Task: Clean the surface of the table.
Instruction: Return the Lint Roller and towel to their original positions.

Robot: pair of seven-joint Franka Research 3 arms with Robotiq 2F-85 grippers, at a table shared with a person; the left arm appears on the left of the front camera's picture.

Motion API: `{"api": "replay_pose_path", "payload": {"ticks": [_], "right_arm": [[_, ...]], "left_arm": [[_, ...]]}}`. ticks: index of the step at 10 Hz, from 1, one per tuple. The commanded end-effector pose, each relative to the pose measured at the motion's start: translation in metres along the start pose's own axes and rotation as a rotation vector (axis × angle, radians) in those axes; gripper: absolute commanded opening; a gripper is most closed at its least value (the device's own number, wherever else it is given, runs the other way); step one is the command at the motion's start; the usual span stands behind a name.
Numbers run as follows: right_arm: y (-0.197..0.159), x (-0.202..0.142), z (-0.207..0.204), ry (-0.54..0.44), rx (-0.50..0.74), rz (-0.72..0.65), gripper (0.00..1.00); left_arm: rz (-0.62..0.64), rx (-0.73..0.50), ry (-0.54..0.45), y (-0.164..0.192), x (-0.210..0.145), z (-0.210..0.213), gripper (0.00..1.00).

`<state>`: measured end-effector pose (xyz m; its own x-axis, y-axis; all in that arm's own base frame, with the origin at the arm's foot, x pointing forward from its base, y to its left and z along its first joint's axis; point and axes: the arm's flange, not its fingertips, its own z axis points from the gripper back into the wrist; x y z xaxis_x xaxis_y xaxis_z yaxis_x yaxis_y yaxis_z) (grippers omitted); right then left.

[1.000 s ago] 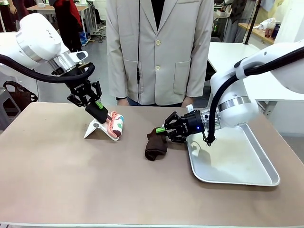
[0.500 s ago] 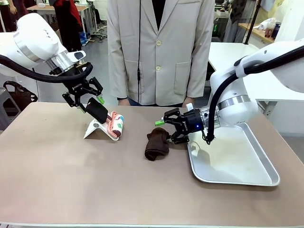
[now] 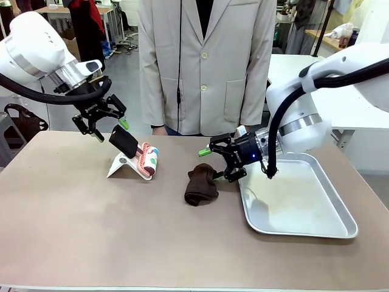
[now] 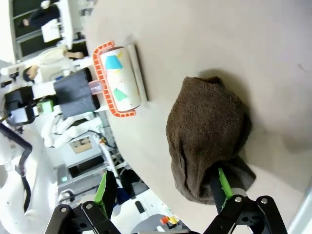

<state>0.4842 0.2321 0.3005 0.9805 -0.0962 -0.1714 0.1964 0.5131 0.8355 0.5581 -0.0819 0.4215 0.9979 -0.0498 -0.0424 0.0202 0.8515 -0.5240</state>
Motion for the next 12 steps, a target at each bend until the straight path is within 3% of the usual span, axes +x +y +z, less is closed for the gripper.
{"api": "replay_pose_path", "payload": {"ticks": [1,2,4,6,7,9,12], "right_arm": [[0.022,-0.013,0.013,-0.025,-0.188,-0.022,1.00],[0.027,-0.018,0.023,-0.040,-0.236,-0.036,1.00],[0.027,-0.034,0.051,-0.048,-0.179,-0.039,1.00],[0.009,-0.060,0.084,0.062,-0.043,-0.018,1.00],[-0.005,-0.078,0.105,0.071,0.025,-0.028,1.00],[-0.039,-0.121,0.153,0.082,0.185,-0.036,1.00],[-0.096,-0.149,0.216,0.081,0.460,-0.011,1.00]], "left_arm": [[-0.049,-0.084,-0.010,0.011,-0.032,0.008,1.00],[-0.068,-0.133,-0.016,0.019,-0.048,0.017,1.00],[-0.094,-0.235,-0.049,0.047,-0.093,0.037,1.00],[-0.179,-0.321,-0.078,0.072,-0.138,0.042,1.00],[-0.221,-0.368,-0.072,0.082,-0.158,0.039,1.00],[-0.186,-0.441,-0.183,0.104,-0.200,0.032,1.00],[-0.284,-0.717,-0.317,0.158,-0.226,0.034,1.00]]}}
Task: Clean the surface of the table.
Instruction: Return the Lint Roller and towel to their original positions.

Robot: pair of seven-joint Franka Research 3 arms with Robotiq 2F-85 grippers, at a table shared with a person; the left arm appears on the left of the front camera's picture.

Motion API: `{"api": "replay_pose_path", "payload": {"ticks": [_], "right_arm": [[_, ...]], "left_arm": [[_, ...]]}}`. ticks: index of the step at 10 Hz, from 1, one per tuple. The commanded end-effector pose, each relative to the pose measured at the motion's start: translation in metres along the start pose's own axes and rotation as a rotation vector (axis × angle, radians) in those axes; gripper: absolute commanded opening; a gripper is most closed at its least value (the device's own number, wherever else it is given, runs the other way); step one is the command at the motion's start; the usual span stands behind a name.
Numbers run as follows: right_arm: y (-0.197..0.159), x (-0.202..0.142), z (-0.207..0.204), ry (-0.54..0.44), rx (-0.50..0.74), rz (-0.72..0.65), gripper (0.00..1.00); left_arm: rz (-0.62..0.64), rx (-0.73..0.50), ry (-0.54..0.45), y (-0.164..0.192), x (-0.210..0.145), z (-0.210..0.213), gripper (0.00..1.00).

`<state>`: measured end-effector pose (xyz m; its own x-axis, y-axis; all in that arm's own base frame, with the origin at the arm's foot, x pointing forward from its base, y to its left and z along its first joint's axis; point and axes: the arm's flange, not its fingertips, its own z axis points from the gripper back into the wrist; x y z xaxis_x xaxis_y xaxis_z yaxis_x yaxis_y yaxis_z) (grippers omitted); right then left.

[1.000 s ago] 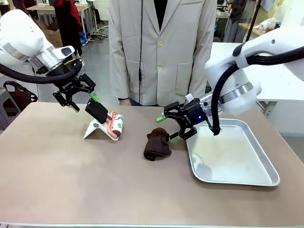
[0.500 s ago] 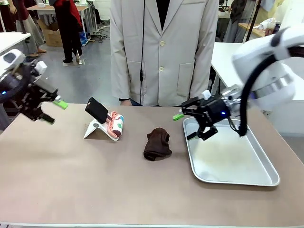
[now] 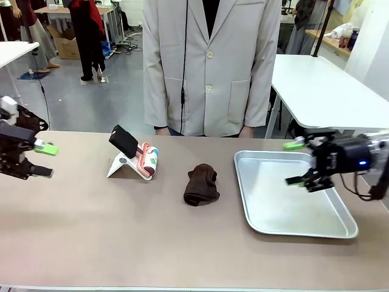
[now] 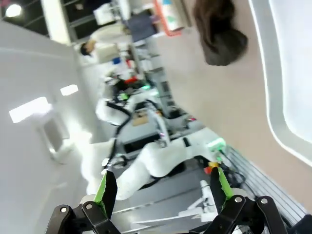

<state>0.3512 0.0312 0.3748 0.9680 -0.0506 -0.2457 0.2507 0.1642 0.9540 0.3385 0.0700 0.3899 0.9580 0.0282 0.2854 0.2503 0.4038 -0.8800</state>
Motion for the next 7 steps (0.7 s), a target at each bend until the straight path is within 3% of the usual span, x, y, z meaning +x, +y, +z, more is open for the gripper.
{"api": "replay_pose_path", "payload": {"ticks": [1,3,4,5,7], "right_arm": [[-0.036,-0.027,0.035,0.002,0.143,0.040,1.00],[-0.053,-0.024,0.055,-0.050,0.206,0.025,1.00],[-0.059,-0.020,0.052,-0.106,0.194,0.034,1.00],[-0.033,-0.007,0.066,-0.049,0.193,0.007,1.00],[-0.033,-0.007,0.066,-0.049,0.193,0.007,1.00]], "left_arm": [[-0.100,-0.170,-0.037,0.027,-0.004,0.019,1.00],[-0.148,-0.248,-0.111,0.043,-0.004,0.043,1.00],[-0.180,-0.274,-0.093,0.051,-0.001,0.050,1.00],[-0.096,-0.179,-0.107,0.030,-0.015,0.037,1.00],[-0.096,-0.179,-0.107,0.030,-0.015,0.037,1.00]]}}
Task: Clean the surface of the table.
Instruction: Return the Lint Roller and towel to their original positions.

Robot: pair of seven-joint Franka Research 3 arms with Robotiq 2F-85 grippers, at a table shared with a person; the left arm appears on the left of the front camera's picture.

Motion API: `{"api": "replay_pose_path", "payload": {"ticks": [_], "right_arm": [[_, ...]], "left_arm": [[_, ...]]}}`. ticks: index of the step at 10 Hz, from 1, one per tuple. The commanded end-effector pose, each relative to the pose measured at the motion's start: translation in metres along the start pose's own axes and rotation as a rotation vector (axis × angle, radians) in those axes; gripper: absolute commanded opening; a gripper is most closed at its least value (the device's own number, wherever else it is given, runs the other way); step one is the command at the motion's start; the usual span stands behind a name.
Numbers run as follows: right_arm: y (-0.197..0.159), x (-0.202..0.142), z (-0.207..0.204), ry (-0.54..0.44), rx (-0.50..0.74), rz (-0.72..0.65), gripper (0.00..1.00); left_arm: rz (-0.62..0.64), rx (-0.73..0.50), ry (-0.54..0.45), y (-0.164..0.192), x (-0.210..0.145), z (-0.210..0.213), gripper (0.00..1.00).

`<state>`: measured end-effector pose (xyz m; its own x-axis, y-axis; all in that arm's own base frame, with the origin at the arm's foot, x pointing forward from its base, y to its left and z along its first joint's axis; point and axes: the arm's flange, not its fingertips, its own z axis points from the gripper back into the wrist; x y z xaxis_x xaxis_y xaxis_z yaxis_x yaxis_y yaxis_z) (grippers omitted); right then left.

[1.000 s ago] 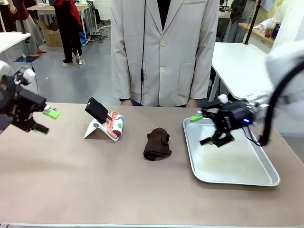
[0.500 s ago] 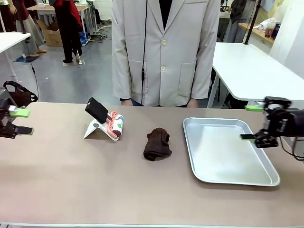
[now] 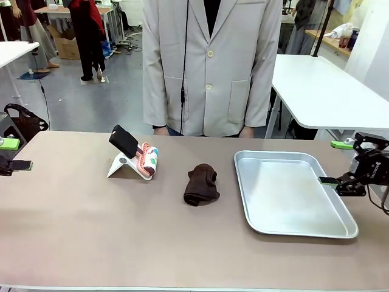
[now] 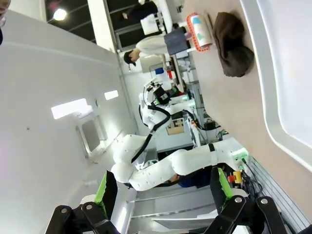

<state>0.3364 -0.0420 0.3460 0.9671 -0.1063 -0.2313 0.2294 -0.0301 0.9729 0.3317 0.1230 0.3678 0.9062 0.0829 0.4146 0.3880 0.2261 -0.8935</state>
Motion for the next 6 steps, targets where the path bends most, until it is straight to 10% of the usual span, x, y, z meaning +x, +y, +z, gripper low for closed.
{"api": "replay_pose_path", "payload": {"ticks": [1,6], "right_arm": [[0.0100,-0.0031,-0.0032,0.008,-0.004,-0.004,1.00],[0.0100,-0.0031,-0.0032,0.008,-0.004,-0.004,1.00]], "left_arm": [[0.017,0.017,-0.011,-0.0089,-0.0033,-0.0059,1.00],[0.017,0.017,-0.011,-0.0089,-0.0033,-0.0059,1.00]]}}
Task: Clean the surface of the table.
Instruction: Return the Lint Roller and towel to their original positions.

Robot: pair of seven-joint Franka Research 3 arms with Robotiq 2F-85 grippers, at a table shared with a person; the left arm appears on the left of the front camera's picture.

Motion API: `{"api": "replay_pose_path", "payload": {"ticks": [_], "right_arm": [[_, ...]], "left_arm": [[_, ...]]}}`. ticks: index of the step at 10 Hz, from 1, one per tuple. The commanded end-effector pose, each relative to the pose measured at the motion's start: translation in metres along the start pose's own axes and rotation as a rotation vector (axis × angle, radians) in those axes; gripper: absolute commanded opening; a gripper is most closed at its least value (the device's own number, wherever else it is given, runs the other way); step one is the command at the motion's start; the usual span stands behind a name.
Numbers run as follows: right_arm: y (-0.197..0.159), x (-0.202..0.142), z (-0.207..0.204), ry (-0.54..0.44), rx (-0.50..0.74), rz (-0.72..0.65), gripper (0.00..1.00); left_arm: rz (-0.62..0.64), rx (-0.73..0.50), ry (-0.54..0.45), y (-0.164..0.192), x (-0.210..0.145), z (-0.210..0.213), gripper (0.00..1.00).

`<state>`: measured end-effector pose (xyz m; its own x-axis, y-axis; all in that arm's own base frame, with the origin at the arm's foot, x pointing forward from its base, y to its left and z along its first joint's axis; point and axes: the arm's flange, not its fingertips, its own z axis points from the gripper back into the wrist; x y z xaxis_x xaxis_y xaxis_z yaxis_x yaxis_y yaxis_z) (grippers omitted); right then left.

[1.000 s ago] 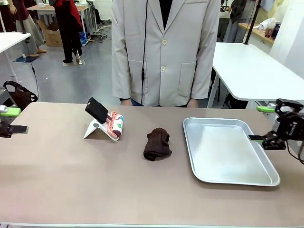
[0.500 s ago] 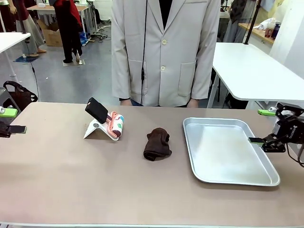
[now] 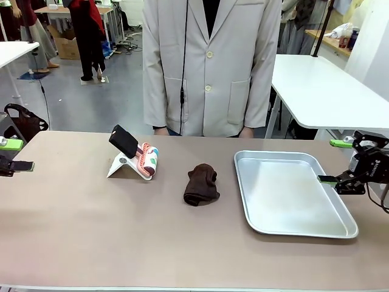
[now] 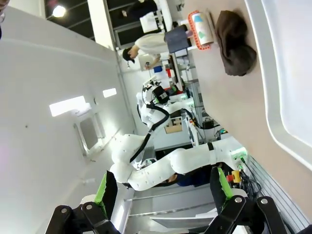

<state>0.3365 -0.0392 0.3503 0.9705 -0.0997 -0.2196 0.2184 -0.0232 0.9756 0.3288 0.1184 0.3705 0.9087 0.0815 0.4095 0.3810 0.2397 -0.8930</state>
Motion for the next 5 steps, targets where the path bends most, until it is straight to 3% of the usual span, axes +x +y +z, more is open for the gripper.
{"api": "replay_pose_path", "payload": {"ticks": [1,5], "right_arm": [[0.0059,-0.0019,-0.0004,0.001,0.002,-0.016,1.00],[0.0059,-0.0019,-0.0004,0.001,0.002,-0.016,1.00]], "left_arm": [[0.012,0.002,-0.014,-0.0044,-0.0014,-0.0023,1.00],[0.012,0.002,-0.014,-0.0044,-0.0014,-0.0023,1.00]]}}
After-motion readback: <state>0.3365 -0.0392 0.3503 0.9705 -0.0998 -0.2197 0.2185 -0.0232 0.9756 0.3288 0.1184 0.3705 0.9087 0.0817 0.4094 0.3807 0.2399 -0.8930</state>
